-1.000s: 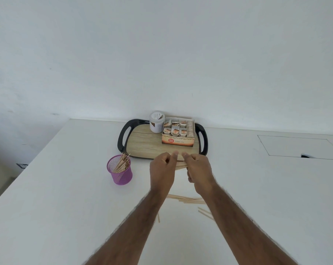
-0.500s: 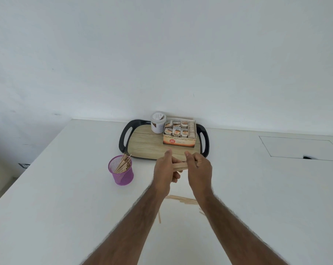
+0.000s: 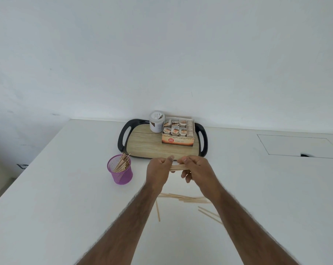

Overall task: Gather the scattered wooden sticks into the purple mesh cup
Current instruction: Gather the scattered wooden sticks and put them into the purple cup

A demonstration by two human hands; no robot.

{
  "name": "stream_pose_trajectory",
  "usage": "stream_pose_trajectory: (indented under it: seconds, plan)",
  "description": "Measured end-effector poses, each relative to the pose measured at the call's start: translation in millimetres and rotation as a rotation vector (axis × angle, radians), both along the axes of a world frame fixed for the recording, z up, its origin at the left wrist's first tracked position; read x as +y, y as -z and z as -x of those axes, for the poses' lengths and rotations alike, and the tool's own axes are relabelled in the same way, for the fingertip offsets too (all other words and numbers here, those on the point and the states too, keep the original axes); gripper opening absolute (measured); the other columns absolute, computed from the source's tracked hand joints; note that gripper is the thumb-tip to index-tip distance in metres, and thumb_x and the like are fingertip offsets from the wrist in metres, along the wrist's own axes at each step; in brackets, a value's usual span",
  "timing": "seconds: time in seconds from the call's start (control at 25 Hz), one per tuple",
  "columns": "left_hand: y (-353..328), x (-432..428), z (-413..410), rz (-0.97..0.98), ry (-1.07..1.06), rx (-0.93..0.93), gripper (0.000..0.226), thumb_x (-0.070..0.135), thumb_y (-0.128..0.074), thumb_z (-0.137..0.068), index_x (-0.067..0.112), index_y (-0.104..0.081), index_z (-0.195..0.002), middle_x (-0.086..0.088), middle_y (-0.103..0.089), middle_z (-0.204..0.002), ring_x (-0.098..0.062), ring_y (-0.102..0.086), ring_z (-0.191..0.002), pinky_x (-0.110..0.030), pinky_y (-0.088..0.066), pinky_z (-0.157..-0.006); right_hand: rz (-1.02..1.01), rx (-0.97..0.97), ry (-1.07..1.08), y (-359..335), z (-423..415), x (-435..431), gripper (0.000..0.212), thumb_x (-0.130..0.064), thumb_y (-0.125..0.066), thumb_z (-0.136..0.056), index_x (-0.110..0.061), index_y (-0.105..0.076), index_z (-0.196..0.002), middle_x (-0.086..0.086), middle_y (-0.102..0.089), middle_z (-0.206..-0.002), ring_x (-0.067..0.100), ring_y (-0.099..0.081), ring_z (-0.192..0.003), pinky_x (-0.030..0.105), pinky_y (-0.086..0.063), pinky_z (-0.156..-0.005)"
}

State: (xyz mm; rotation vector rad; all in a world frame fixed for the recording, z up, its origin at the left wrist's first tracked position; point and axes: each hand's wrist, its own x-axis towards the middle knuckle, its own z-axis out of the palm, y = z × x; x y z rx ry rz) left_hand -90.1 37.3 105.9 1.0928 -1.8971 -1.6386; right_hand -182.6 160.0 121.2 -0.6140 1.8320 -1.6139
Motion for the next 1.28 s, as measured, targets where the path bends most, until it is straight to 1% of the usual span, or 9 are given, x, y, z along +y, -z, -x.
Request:
stream_pose_trajectory:
  seconds: [0.2, 0.44, 0.56, 0.68, 0.76, 0.88, 1.0, 1.12, 1.28]
  plan:
    - [5.0, -4.3, -2.4, 0.029, -0.031, 0.016, 0.053, 0.043, -0.061, -0.099, 0.005, -0.071, -0.065, 0.005, -0.047, -0.049, -0.005, -0.038, -0.045, -0.015, -0.030, -0.041, 0.074, -0.144, 0.003, -4.4, 9.3, 6.1, 0.012, 0.005, -0.073, -0.088, 0.002, -0.078, -0.099, 0.023, -0.076, -0.089, 0.031, -0.074, -0.078, 0.030, -0.062, -0.074]
    - [13.0, -7.7, -8.8, 0.022, 0.003, 0.054, 0.059, 0.046, -0.059, -0.100, -0.005, -0.063, -0.069, 0.006, -0.042, -0.049, -0.007, -0.034, -0.044, -0.019, -0.028, -0.042, 0.053, -0.066, 0.038, -6.8, 5.3, 4.5, 0.011, 0.009, -0.075, -0.085, 0.001, -0.078, -0.091, 0.021, -0.076, -0.085, 0.033, -0.076, -0.076, 0.030, -0.063, -0.074]
    - [21.8, -7.8, -18.9, -0.050, 0.055, 0.103, 0.057, 0.048, -0.049, -0.105, 0.005, -0.066, -0.071, 0.001, -0.054, -0.053, -0.010, -0.046, -0.047, -0.024, -0.038, -0.045, -0.005, 0.020, 0.032, -5.5, 1.6, 1.4, 0.011, 0.008, -0.075, -0.084, -0.002, -0.080, -0.087, 0.018, -0.076, -0.080, 0.028, -0.077, -0.072, 0.023, -0.060, -0.068]
    - [44.0, -11.8, -36.7, -0.042, 0.003, 0.118, 0.056, 0.049, -0.033, -0.109, 0.014, -0.072, -0.089, -0.005, -0.073, -0.079, -0.017, -0.068, -0.072, -0.031, -0.056, -0.065, -0.052, 0.037, 0.041, -4.4, 1.6, -0.1, 0.015, 0.009, -0.074, -0.084, -0.005, -0.080, -0.083, 0.015, -0.076, -0.077, 0.025, -0.076, -0.068, 0.018, -0.056, -0.064]
    - [70.5, -17.8, -54.4, 0.215, -0.011, -0.056, 0.049, 0.047, -0.028, -0.109, 0.020, -0.069, -0.106, -0.005, -0.073, -0.106, -0.018, -0.067, -0.100, -0.035, -0.055, -0.086, -0.081, 0.063, 0.060, -7.0, 2.5, -4.1, 0.016, 0.008, -0.073, -0.085, -0.006, -0.079, -0.083, 0.010, -0.076, -0.077, 0.022, -0.076, -0.068, 0.016, -0.055, -0.063]
    - [118.5, -25.0, -81.4, 0.596, 0.158, -0.439, 0.049, 0.041, -0.026, -0.110, 0.021, -0.045, -0.151, -0.006, -0.036, -0.164, -0.024, -0.029, -0.153, -0.040, -0.026, -0.125, -0.117, 0.192, 0.057, -16.9, -2.1, -22.2, 0.021, 0.007, -0.071, -0.086, -0.011, -0.079, -0.081, 0.003, -0.076, -0.079, 0.018, -0.076, -0.070, 0.013, -0.053, -0.062]
    - [148.2, -24.1, -94.8, 0.752, 0.288, -0.592, 0.057, 0.043, -0.016, -0.110, 0.024, -0.012, -0.164, -0.001, 0.005, -0.173, -0.021, 0.011, -0.158, -0.039, 0.004, -0.128, -0.119, 0.352, -0.012, -28.0, -16.3, -56.5, 0.026, 0.005, -0.069, -0.087, -0.018, -0.077, -0.080, -0.001, -0.074, -0.078, 0.013, -0.075, -0.069, 0.013, -0.053, -0.060]
    - [152.6, -22.5, -96.8, 0.810, 0.297, -0.614, 0.058, 0.043, -0.011, -0.109, 0.024, -0.006, -0.164, 0.000, 0.008, -0.172, -0.020, 0.014, -0.157, -0.037, 0.010, -0.126, -0.111, 0.586, -0.081, -35.7, -32.7, -99.2, 0.017, 0.002, -0.068, -0.088, -0.011, -0.080, -0.089, -0.010, -0.073, -0.078, 0.004, -0.070, -0.069, 0.013, -0.055, -0.066]
    - [152.2, -22.6, -96.8, 0.826, 0.288, -0.614, 0.057, 0.042, -0.012, -0.110, 0.022, -0.011, -0.164, -0.002, 0.002, -0.173, -0.022, 0.008, -0.158, -0.036, 0.012, -0.124, -0.122, 0.846, -0.198, -33.8, -53.7, -152.8, 0.019, 0.002, -0.065, -0.089, -0.007, -0.081, -0.094, 0.003, -0.077, -0.090, 0.009, -0.068, -0.077, 0.017, -0.054, -0.070]
